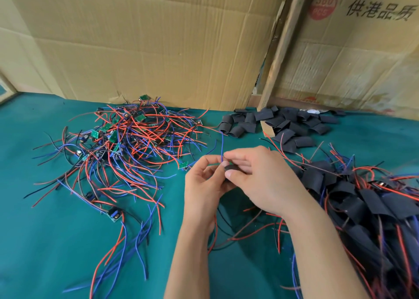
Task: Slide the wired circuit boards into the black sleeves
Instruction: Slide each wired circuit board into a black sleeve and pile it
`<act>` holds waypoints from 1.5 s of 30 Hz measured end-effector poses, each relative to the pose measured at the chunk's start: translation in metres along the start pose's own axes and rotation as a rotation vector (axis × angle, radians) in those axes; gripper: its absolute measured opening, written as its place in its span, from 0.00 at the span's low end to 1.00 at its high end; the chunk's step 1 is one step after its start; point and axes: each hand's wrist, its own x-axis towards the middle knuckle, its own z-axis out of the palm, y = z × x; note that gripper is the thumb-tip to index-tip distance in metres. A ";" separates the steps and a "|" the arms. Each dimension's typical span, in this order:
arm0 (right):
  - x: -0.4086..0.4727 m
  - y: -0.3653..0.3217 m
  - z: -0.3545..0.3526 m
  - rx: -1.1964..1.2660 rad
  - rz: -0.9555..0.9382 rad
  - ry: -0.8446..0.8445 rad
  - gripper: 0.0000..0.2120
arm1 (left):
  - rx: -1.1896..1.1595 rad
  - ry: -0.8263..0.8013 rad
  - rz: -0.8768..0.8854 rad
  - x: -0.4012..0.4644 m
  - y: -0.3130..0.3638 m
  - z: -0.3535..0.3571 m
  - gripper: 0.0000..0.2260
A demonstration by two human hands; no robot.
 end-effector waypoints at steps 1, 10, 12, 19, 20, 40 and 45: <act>0.000 -0.002 0.000 -0.050 0.013 -0.022 0.13 | 0.015 0.002 0.007 0.000 0.000 0.000 0.03; -0.008 -0.002 -0.025 -0.088 0.112 0.019 0.17 | 0.003 -0.079 -0.002 -0.004 0.002 0.003 0.10; -0.008 0.004 -0.034 -0.058 0.126 0.100 0.14 | -0.003 -0.089 -0.006 -0.004 0.003 0.003 0.10; -0.005 0.015 -0.044 0.279 0.110 0.493 0.08 | -0.063 -0.090 -0.026 -0.004 0.004 0.001 0.09; -0.004 0.014 -0.044 0.369 0.104 0.588 0.08 | -0.081 -0.085 -0.030 -0.004 0.004 0.001 0.08; 0.004 0.002 -0.026 1.207 0.251 0.728 0.07 | -0.194 -0.070 -0.051 -0.002 0.005 -0.001 0.06; 0.006 0.006 -0.025 1.250 0.265 0.776 0.07 | -0.201 -0.071 -0.056 -0.002 0.005 -0.001 0.06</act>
